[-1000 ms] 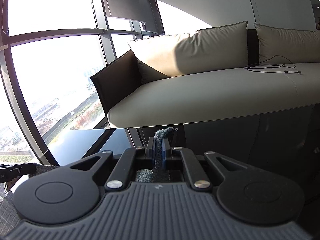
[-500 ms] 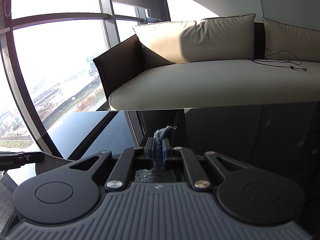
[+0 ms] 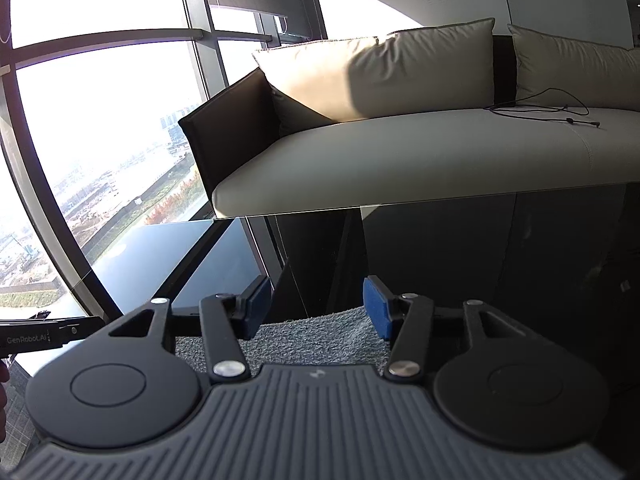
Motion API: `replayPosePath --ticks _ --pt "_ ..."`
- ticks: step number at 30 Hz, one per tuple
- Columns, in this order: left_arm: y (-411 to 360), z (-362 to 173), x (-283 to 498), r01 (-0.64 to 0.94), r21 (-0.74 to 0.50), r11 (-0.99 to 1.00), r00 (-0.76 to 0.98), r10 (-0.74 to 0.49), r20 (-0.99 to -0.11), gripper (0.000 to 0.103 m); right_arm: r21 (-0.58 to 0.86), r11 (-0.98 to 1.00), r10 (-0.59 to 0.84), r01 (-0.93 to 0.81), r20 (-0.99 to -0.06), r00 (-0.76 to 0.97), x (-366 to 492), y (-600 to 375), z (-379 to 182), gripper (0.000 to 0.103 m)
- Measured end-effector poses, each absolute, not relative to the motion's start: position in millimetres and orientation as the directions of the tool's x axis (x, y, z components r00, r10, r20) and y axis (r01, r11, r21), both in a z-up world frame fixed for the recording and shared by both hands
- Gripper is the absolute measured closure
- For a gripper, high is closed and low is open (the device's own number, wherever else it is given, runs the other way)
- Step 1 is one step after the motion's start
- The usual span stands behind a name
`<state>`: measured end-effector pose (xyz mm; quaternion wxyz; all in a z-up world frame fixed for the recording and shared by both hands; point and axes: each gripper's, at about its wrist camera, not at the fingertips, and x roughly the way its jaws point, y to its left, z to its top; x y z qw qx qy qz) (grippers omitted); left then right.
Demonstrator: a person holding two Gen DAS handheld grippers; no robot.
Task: Fold towel
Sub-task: 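Open both grippers to lay the towel flat, then grasp the towel edge with the right gripper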
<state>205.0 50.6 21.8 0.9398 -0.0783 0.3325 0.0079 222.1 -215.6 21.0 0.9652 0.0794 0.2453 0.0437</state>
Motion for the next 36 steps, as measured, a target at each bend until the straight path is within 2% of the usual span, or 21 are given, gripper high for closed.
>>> replayPosePath --ticks 3,6,10,11,15,17,22,26,36 --pt "51 21 200 -0.068 -0.143 0.987 0.775 -0.038 -0.63 0.058 0.181 0.982 0.126 -0.044 -0.472 0.873 212 -213 21 0.042" --pt "51 21 194 -0.069 -0.151 0.986 0.771 -0.044 -0.636 0.051 0.187 0.981 0.129 -0.043 -0.477 0.869 202 -211 22 0.041" --pt "50 19 181 -0.074 -0.147 0.986 0.765 -0.039 -0.643 0.032 0.175 0.984 0.124 -0.042 -0.489 0.863 184 -206 17 0.03" --pt "50 19 178 -0.073 -0.149 0.986 0.765 -0.041 -0.643 0.03 0.167 0.985 0.122 -0.044 -0.494 0.861 178 -204 15 0.03" --pt "47 16 162 -0.068 -0.135 0.988 0.768 -0.034 -0.639 0.01 0.155 0.987 0.117 -0.044 -0.504 0.856 153 -199 10 0.029" --pt "45 13 153 -0.053 -0.111 0.992 0.766 -0.031 -0.642 0.01 0.154 0.987 0.118 -0.046 -0.497 0.86 138 -195 9 0.016" --pt "43 13 126 -0.027 -0.099 0.995 0.763 -0.043 -0.645 0.001 0.119 0.989 0.133 -0.086 -0.472 0.872 101 -185 11 0.011" --pt "39 16 100 0.008 -0.129 0.992 0.761 -0.09 -0.643 0.001 0.133 0.986 0.152 -0.1 -0.483 0.863 82 -182 8 0.011" --pt "19 5 65 0.059 -0.092 0.994 0.746 -0.105 -0.658 0.001 0.07 0.982 0.189 -0.178 -0.499 0.846 60 -154 1 0.011"
